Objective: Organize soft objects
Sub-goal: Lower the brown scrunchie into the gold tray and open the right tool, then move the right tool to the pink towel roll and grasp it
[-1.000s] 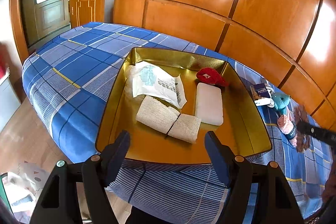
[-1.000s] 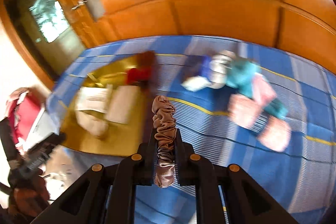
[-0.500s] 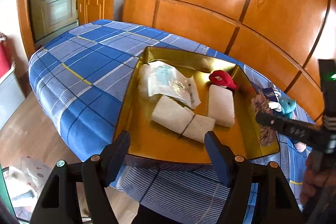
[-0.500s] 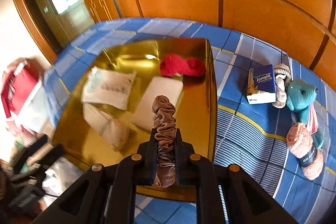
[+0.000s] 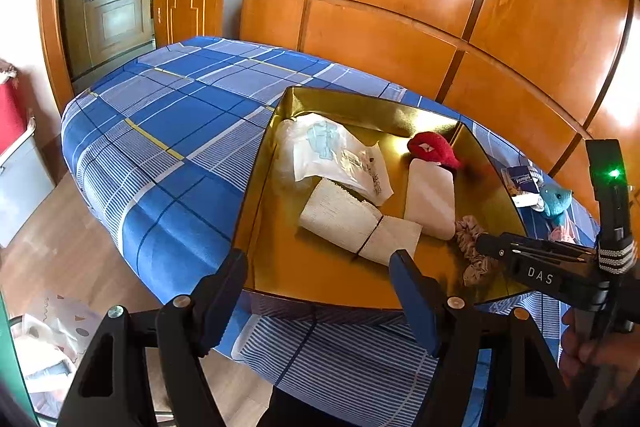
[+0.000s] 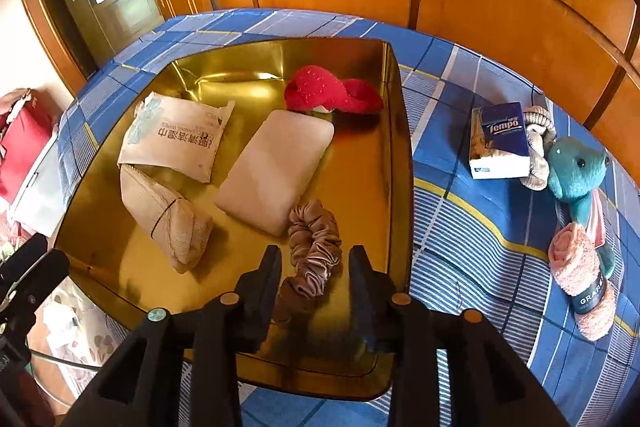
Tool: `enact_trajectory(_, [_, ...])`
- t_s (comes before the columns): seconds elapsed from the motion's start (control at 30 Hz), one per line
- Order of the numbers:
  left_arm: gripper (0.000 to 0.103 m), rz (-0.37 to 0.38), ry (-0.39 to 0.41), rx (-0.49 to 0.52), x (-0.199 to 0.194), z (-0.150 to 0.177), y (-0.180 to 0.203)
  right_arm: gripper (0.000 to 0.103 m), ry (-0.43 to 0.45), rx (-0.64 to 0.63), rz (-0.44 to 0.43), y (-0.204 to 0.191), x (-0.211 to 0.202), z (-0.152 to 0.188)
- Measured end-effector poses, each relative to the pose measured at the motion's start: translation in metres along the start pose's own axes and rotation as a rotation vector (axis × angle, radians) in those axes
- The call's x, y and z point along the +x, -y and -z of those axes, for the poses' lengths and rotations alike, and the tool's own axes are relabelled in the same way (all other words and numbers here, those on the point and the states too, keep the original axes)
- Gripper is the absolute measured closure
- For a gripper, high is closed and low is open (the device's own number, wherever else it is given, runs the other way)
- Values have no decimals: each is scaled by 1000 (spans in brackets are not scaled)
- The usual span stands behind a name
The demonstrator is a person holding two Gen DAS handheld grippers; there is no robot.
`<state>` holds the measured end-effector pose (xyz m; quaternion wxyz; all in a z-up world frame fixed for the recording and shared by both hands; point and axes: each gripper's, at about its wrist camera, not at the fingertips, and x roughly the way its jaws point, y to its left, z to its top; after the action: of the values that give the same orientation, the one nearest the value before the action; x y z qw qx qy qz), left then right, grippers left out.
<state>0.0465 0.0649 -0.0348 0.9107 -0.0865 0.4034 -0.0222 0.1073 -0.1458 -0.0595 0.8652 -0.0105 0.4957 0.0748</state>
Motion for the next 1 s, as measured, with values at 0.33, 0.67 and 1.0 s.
enact_trajectory(0.33, [29, -1, 17, 21, -7, -1, 6, 58, 125, 24, -55, 2, -34, -5])
enact_trajectory(0.67, [29, 11, 21, 57, -12, 0, 18, 58, 167, 61, 1, 53, -61, 10])
enact_trajectory(1.0, [29, 34, 28, 106, -15, 1, 34, 58, 156, 164, 128, 150, -86, 35])
